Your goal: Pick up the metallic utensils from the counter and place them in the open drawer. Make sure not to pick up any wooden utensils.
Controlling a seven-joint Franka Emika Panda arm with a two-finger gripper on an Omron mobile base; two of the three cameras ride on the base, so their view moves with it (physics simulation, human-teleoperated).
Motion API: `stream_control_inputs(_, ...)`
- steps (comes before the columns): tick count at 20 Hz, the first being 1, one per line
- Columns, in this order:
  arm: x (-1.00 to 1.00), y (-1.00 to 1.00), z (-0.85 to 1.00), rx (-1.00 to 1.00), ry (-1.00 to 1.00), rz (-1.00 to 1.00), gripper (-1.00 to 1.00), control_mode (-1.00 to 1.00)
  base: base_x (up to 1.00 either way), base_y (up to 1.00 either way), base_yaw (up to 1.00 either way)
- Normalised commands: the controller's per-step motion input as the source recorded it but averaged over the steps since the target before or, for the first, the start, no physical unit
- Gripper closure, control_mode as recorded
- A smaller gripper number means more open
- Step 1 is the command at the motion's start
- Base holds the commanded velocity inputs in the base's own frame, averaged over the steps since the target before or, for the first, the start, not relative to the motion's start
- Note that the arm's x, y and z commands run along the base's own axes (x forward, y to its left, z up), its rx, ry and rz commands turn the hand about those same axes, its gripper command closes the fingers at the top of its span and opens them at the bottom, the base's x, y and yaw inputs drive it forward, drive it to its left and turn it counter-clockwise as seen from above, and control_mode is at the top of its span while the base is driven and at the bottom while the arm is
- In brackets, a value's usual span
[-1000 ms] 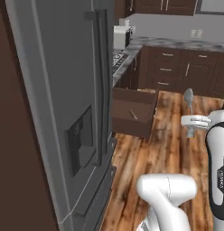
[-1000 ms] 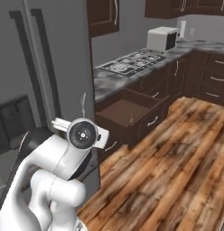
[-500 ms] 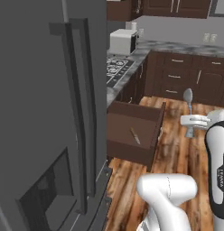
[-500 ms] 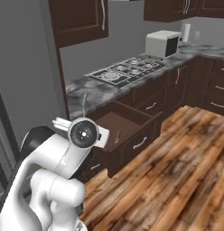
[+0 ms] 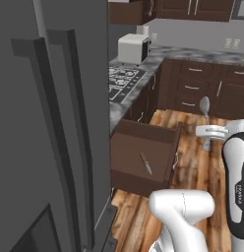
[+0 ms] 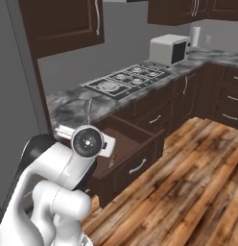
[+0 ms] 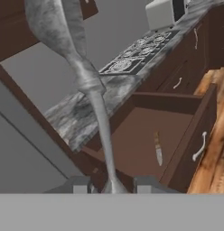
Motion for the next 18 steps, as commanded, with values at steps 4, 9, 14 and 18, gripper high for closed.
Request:
stream_control_inputs(4, 0.00, 0.00, 0.00, 0.00, 0.00, 0.00, 1.00, 1.00, 0.26, -0.05, -0.01)
stream_control_inputs(9, 0.00, 0.00, 0.00, 0.00, 0.00, 0.00, 1.00, 1.00, 0.58, 0.00, 0.00)
stream_control_inputs(14, 0.09, 0.00, 0.00, 0.00, 0.00, 0.00, 1.00, -1.00, 0.07, -0.02, 0.00)
stream_control_inputs(18, 0.51, 0.25, -0.18, 0.00, 0.11, 0.00, 1.00, -1.00, 0.00, 0.00, 0.00)
